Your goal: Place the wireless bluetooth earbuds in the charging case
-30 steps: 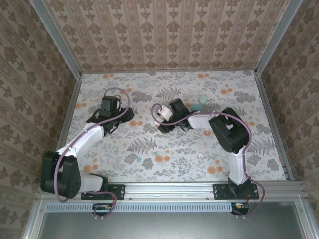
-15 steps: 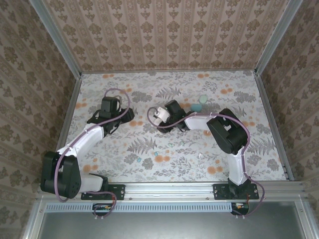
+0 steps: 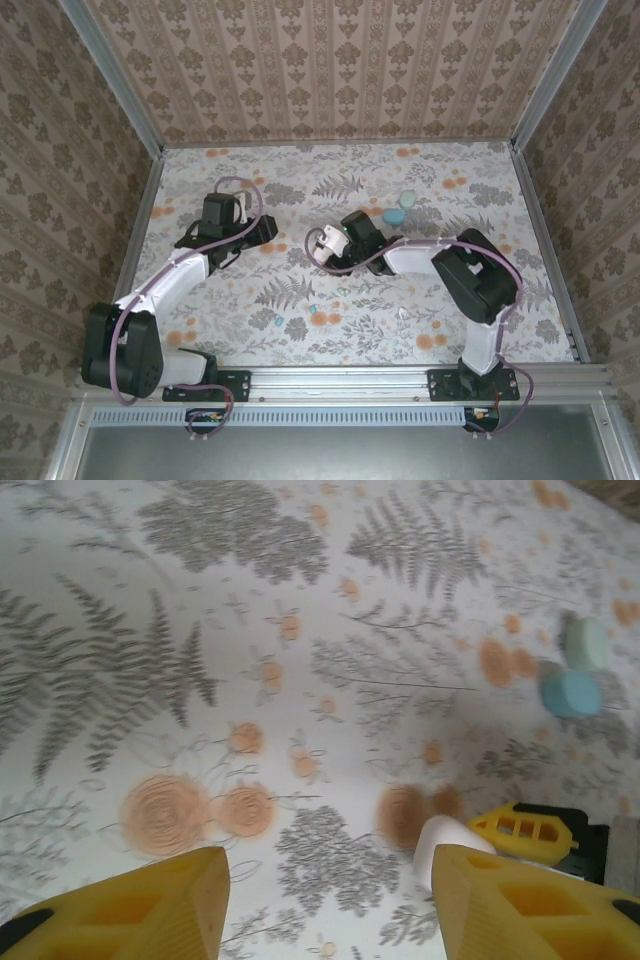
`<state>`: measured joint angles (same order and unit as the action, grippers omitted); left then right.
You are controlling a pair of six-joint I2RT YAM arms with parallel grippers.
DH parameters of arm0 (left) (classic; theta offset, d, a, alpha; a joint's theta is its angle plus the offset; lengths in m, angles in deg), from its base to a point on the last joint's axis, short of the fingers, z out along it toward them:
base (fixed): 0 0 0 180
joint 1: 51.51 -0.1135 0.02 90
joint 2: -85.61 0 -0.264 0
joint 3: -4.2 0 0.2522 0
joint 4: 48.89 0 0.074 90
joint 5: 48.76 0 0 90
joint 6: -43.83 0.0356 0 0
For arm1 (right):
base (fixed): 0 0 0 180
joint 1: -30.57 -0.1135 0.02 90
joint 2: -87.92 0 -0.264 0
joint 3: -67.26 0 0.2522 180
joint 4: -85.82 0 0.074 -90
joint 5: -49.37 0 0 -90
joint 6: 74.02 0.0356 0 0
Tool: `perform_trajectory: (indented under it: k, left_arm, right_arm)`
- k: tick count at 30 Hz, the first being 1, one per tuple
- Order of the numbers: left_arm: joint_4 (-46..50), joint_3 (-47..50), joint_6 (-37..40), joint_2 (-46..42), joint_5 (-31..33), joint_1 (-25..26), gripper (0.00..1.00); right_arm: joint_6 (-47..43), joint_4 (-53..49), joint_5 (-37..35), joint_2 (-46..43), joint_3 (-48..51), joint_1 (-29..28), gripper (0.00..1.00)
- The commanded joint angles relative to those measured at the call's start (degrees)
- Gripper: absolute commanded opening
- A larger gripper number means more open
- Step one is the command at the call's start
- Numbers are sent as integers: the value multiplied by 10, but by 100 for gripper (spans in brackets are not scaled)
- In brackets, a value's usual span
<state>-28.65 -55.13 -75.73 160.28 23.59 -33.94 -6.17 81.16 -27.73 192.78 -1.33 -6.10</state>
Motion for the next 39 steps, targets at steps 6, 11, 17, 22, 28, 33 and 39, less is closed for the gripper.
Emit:
perform_trajectory:
  k: [6, 11, 17, 22, 28, 33, 39]
  left_arm:
    - [-119, 23, 45, -63, -190, 3, 68]
    - [-105, 5, 68, -60, -273, 12, 69]
    - [-73, -28, 105, -37, -304, 53, 70]
    - [-75, -47, 100, -7, -302, 70, 70]
    - [-62, -69, 107, 26, -315, 79, 65]
    - [-69, -71, 99, 37, -323, 81, 59]
    - [-69, -76, 98, 43, -332, 81, 45]
  right_arm:
    - [-98, 32, 13, -145, 5, -8, 47]
    - [-139, 50, 11, -182, 10, -10, 47]
    - [-157, 57, -3, -204, 12, -15, 47]
    - [-157, 63, -3, -207, 15, -19, 47]
    - [-152, 75, -4, -208, 20, -22, 47]
    - [-152, 81, -3, -212, 23, -22, 47]
    - [-155, 87, -3, -215, 27, -22, 47]
